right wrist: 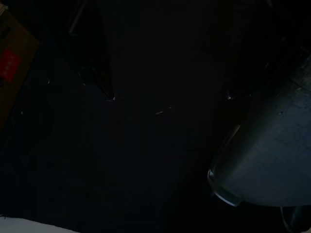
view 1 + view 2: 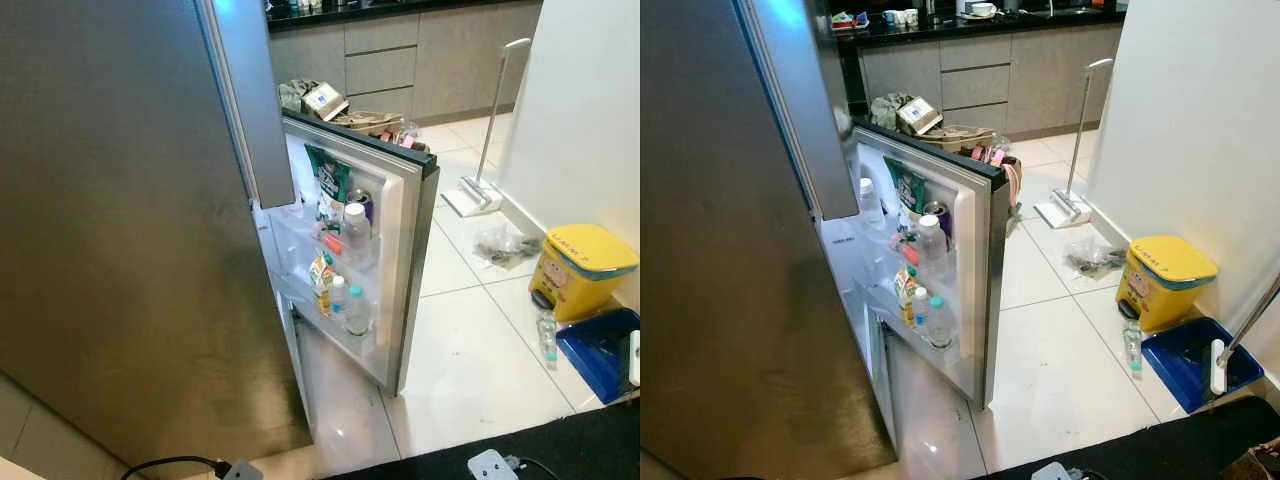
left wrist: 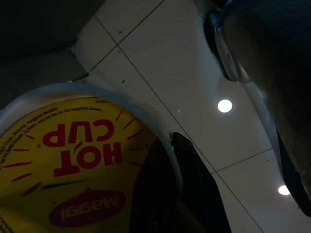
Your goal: Restocking fridge
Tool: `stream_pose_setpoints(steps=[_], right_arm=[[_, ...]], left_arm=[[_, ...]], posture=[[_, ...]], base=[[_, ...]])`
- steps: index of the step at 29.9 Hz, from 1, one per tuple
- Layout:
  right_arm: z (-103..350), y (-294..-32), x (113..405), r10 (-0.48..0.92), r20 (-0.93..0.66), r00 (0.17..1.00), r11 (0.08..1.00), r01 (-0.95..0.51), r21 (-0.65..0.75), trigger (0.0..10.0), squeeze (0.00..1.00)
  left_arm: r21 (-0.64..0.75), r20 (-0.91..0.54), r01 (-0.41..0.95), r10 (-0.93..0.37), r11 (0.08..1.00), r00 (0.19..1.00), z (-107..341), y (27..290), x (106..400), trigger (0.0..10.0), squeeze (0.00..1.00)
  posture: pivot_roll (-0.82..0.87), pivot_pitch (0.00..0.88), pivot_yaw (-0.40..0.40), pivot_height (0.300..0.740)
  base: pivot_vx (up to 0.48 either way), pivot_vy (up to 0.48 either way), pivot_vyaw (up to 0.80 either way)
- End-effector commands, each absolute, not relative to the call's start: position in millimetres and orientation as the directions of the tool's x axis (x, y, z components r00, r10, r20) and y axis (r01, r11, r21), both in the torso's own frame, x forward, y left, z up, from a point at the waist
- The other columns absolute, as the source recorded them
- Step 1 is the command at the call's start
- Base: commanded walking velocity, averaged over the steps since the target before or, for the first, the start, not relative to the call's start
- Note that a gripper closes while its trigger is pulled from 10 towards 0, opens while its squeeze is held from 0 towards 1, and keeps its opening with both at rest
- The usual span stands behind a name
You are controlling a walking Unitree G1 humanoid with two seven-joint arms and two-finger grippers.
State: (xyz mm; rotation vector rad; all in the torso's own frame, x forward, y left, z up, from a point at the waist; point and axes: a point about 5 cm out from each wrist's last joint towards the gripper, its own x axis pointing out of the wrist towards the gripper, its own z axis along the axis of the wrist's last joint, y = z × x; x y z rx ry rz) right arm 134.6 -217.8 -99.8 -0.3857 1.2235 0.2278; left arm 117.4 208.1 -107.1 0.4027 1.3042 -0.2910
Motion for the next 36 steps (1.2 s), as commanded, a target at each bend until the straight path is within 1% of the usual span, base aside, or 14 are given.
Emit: stream_pose_setpoints(steps=[1,19,20,33,36], right_arm=[[-100.2,-210.6,136.9,-0.008,-0.941,0.338,0.915,-0.376,-0.143,10.0,0.00],[-99.0,-209.2,141.0,0.005,-0.941,0.339,0.917,-0.378,-0.131,10.0,0.00],[-98.8,-209.5,141.4,0.004,-0.941,0.339,0.916,-0.378,-0.132,10.0,0.00],[-97.4,-209.5,145.0,0.017,-0.941,0.339,0.913,-0.390,-0.124,10.0,0.00],[-96.5,-205.7,148.2,0.051,-0.939,0.341,0.909,-0.406,-0.099,10.0,0.00]], left_arm=[[0.103,-0.968,0.429,-0.008,0.897,0.249,-107.2,202.6,119.9,10.0,0.00],[0.100,-0.968,0.427,-0.010,0.899,0.250,-107.1,202.4,120.4,10.0,0.00],[0.107,-0.965,0.402,-0.002,0.909,0.260,-107.1,202.8,120.5,10.0,0.00],[0.111,-0.966,0.408,0.001,0.906,0.260,-107.0,202.8,120.6,10.0,0.00],[0.111,-0.966,0.411,0.001,0.905,0.259,-107.1,202.8,120.5,10.0,0.00]], posture=[[-0.02,0.000,0.023,0.740],[-0.02,0.000,0.022,0.740],[-0.02,0.000,0.022,0.740],[-0.02,0.000,0.018,0.740],[-0.02,0.000,0.021,0.740]], base=[[0.000,-0.480,0.00],[0.000,-0.480,0.00],[0.000,0.000,0.00],[0.000,0.000,0.00],[0.000,0.000,0.77]])
